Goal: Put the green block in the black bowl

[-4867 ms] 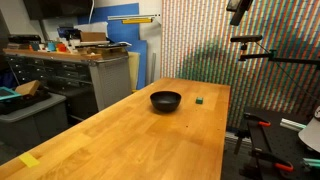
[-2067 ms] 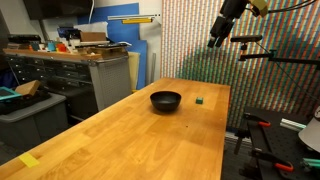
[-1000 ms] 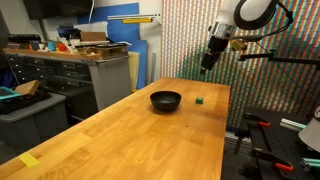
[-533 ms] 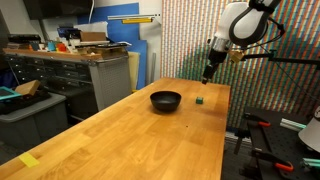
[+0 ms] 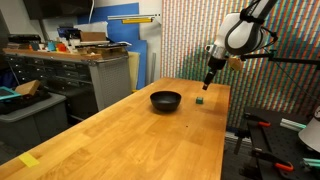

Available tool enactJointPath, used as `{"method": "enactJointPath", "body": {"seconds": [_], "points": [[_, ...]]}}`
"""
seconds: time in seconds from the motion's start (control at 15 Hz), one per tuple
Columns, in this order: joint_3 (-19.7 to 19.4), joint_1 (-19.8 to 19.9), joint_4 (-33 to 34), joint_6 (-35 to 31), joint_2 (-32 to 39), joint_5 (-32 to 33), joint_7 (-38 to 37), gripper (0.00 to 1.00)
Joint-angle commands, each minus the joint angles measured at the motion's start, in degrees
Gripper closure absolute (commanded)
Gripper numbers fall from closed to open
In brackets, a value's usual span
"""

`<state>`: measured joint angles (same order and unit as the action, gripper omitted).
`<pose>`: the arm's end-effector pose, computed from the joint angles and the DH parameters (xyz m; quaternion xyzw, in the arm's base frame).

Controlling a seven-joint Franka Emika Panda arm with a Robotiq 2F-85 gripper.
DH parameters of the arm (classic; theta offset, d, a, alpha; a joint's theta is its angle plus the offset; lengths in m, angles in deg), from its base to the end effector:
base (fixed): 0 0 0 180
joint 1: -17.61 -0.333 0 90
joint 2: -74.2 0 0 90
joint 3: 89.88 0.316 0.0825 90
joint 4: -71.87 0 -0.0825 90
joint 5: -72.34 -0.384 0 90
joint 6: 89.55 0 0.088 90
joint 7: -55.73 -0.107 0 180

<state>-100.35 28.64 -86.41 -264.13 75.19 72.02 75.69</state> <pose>0.3851 -0.1525 0.2377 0.9909 -0.0158 0.1244 0.0481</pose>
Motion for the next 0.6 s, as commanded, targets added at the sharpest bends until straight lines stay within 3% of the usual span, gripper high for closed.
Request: {"method": "enactJointPath", "body": {"seconds": [0.0, 0.53], "points": [[1.65, 0.16, 1.14, -1.78, 2.31, -6.08, 7.05, 0.00], [5.83, 2.88, 5.01, -1.20, 7.71, -17.48, 17.22, 0.00]]}}
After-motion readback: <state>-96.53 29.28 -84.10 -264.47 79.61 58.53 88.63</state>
